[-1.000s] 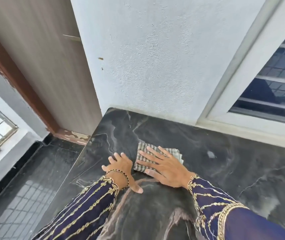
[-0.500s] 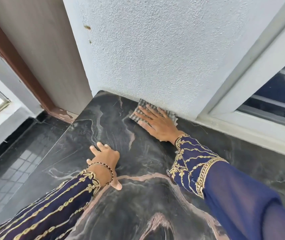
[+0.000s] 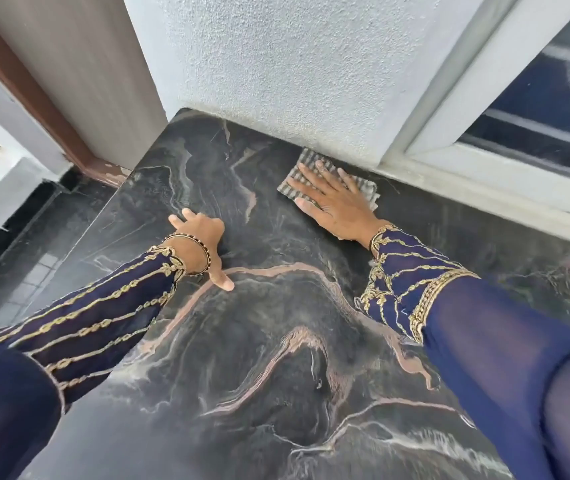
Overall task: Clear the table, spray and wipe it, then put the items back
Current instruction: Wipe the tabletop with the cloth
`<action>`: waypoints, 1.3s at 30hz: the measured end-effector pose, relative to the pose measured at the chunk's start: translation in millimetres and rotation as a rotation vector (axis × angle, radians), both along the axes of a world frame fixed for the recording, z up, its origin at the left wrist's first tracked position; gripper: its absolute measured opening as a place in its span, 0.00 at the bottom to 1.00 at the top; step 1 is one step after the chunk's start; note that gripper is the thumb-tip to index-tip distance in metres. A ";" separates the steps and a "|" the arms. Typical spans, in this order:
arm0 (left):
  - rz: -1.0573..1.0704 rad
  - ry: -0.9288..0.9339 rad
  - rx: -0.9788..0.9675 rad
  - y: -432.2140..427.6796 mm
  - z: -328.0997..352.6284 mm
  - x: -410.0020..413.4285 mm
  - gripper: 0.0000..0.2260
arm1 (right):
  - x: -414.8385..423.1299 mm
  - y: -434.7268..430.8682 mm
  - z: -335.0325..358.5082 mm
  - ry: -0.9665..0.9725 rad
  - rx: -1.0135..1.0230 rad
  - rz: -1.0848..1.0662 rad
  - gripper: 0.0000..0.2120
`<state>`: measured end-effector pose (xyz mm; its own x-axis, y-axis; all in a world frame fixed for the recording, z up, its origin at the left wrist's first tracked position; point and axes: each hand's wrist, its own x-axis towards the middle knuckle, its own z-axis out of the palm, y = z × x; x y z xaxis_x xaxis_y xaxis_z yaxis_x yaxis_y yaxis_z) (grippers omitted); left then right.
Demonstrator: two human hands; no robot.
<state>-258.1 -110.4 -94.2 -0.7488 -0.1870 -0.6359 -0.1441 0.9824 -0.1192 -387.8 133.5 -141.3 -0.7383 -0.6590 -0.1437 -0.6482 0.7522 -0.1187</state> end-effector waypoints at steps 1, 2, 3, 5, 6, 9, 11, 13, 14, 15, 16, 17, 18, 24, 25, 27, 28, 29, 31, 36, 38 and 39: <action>0.008 0.010 0.012 0.5 3.2 1.5 0.51 | 13.5 1.3 -0.4 0.005 -0.002 0.012 0.25; 0.015 0.025 0.027 1.3 7.0 3.0 0.50 | 27.9 2.2 -1.0 0.015 -0.002 0.025 0.26; 0.017 0.042 0.037 2.0 10.8 7.7 0.50 | 46.4 3.1 -1.1 0.026 -0.005 0.033 0.26; 0.025 0.091 0.068 1.8 18.0 19.2 0.51 | 83.3 3.2 -2.5 0.068 -0.002 0.043 0.27; 0.044 0.146 0.096 0.9 19.6 26.2 0.50 | 101.2 2.7 -4.0 0.087 -0.004 0.045 0.27; 0.007 0.397 0.148 6.0 17.4 66.4 0.41 | 157.9 3.7 -7.8 0.114 -0.025 0.046 0.24; -0.095 0.518 0.163 17.6 9.5 105.4 0.31 | 197.8 4.9 -9.9 0.122 -0.049 0.055 0.24; -0.081 0.598 0.274 30.2 1.6 148.9 0.23 | 238.1 5.4 -12.6 0.120 -0.059 0.073 0.23; -0.068 0.638 0.324 35.3 -2.1 169.2 0.21 | 257.5 5.6 -14.6 0.120 -0.059 0.080 0.23; -0.065 0.668 0.355 39.5 -3.0 191.1 0.19 | 279.4 5.9 -15.3 0.126 -0.060 0.087 0.23; -0.063 0.683 0.381 42.4 -4.2 209.0 0.19 | 298.8 5.9 -16.1 0.121 -0.063 0.094 0.23; -0.065 0.685 0.395 45.1 -5.6 224.1 0.18 | 316.9 6.0 -16.7 0.110 -0.070 0.100 0.23; -0.064 0.678 0.405 47.4 -5.2 240.2 0.18 | 338.2 6.3 -15.9 0.098 -0.081 0.106 0.23; -0.056 0.601 0.418 57.0 -2.4 295.8 0.19 | 430.7 19.3 -7.4 0.066 -0.042 0.212 0.24; -0.066 0.586 0.414 58.7 -1.9 300.4 0.19 | 441.3 25.8 -5.6 0.061 -0.036 0.230 0.24; -0.090 0.559 0.408 61.7 -2.1 305.9 0.19 | 457.7 42.8 -3.4 0.043 -0.030 0.258 0.24; -0.106 0.549 0.409 63.5 -2.0 306.6 0.19 | 462.8 53.1 -2.2 0.034 -0.029 0.266 0.24; -0.118 0.535 0.413 64.5 -2.8 307.7 0.20 | 465.9 63.1 -1.9 0.023 -0.036 0.269 0.24; -0.141 0.521 0.420 68.2 -3.6 306.3 0.20 | 463.5 81.5 0.7 -0.002 -0.035 0.265 0.24; -0.148 0.483 0.446 82.3 -7.1 294.0 0.21 | 424.1 102.8 7.6 -0.071 0.030 0.219 0.24; -0.166 0.462 0.458 89.0 -8.5 281.6 0.21 | 397.8 106.9 9.8 -0.095 0.040 0.172 0.24; -0.164 0.458 0.470 92.8 -9.0 275.9 0.21 | 385.1 108.2 10.1 -0.119 0.037 0.149 0.25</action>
<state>17.9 -17.6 -103.2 -0.9571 0.1707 -0.2340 0.0768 0.9285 0.3633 -2.7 241.8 -131.1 -0.6094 -0.7522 -0.2506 -0.7355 0.6544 -0.1755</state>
